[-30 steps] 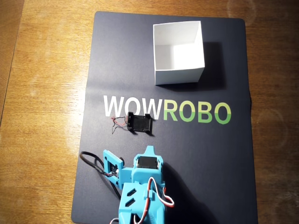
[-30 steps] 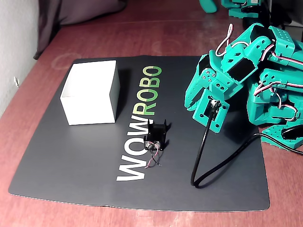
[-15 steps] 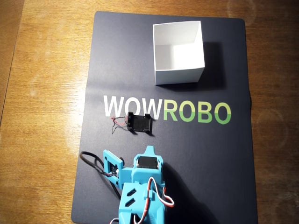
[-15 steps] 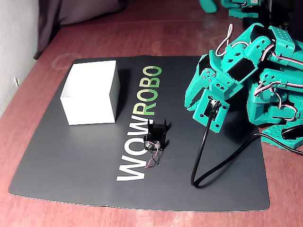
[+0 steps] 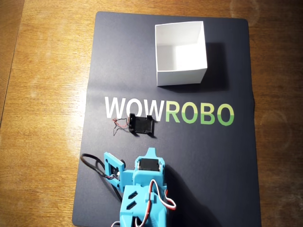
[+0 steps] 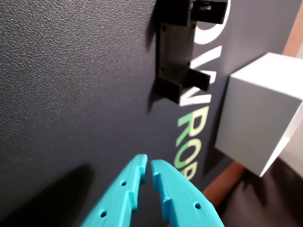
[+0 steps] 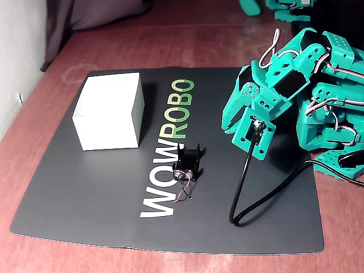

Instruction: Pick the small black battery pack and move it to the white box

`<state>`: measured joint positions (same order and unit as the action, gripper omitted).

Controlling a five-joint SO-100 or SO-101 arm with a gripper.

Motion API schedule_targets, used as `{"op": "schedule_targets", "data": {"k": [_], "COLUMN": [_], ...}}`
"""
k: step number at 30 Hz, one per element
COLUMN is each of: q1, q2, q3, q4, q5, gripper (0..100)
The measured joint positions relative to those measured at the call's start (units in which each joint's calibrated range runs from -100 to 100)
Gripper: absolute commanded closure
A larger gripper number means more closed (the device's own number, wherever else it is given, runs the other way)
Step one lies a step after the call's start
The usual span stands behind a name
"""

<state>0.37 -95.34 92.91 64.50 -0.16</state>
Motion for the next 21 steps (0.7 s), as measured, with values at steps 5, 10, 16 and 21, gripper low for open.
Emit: {"op": "schedule_targets", "data": {"k": [5,10,16,21], "q1": [-0.1,-0.1,-2.2,-3.6], "q2": [0.0,0.0,0.0,-0.1], "q3": [0.0,0.0,0.0,0.0], "q4": [0.0,0.0,0.0,0.0], "q5": [0.0,0.0,0.3,7.2], "gripper": [99,99,99,99]}}
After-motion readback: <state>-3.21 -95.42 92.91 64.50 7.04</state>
